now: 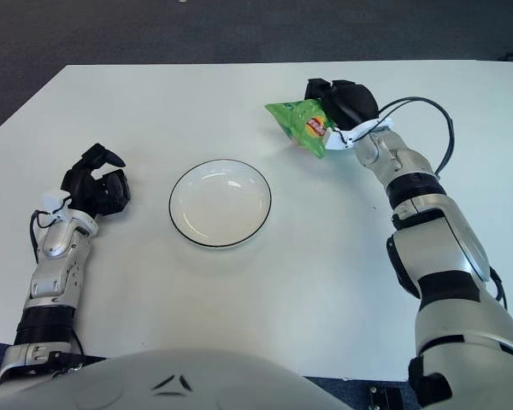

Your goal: Put the snack into the plate.

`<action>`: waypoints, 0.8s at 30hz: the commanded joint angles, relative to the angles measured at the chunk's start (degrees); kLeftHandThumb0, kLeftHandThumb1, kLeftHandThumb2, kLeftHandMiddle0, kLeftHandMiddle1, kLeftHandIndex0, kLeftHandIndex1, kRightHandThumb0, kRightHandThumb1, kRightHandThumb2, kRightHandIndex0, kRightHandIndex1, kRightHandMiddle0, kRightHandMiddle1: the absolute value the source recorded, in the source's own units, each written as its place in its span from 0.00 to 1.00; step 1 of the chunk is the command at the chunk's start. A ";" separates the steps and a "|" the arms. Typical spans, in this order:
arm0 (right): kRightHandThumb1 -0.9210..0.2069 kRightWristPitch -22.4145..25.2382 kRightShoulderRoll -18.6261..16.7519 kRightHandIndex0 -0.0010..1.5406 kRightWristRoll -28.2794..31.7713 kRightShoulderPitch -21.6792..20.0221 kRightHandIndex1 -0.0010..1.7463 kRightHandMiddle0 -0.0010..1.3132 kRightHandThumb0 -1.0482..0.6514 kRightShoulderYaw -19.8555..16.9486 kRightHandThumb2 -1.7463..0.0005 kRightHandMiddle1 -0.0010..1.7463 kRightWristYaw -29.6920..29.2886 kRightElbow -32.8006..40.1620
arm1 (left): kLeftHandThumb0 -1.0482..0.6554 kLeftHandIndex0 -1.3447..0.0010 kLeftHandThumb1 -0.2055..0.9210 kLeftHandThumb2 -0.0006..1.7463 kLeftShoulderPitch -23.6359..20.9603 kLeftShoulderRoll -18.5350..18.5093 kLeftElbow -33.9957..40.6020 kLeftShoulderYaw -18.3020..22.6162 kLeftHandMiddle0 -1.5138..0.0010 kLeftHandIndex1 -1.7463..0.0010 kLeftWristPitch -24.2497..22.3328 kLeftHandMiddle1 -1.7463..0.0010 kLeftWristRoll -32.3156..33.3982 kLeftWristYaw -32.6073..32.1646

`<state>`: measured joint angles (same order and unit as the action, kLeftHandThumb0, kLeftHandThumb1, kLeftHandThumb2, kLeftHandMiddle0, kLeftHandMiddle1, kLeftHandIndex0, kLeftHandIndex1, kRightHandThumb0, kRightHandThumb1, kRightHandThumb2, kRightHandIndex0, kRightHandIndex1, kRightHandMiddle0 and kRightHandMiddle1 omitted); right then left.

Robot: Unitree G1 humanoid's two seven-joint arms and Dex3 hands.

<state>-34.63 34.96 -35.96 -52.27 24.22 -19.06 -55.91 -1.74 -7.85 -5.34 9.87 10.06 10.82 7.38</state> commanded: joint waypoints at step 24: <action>0.78 -2.89 -6.47 0.53 6.44 7.21 1.00 0.45 0.62 -6.45 0.06 1.00 12.04 30.03 | 0.34 0.55 0.48 0.74 6.79 5.62 -9.90 -1.72 0.22 0.00 0.79 0.00 -0.15 -0.50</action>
<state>-35.61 29.66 -30.03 -45.76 17.70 -8.70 -28.38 -2.40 -7.84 -7.27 9.83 10.13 10.67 7.39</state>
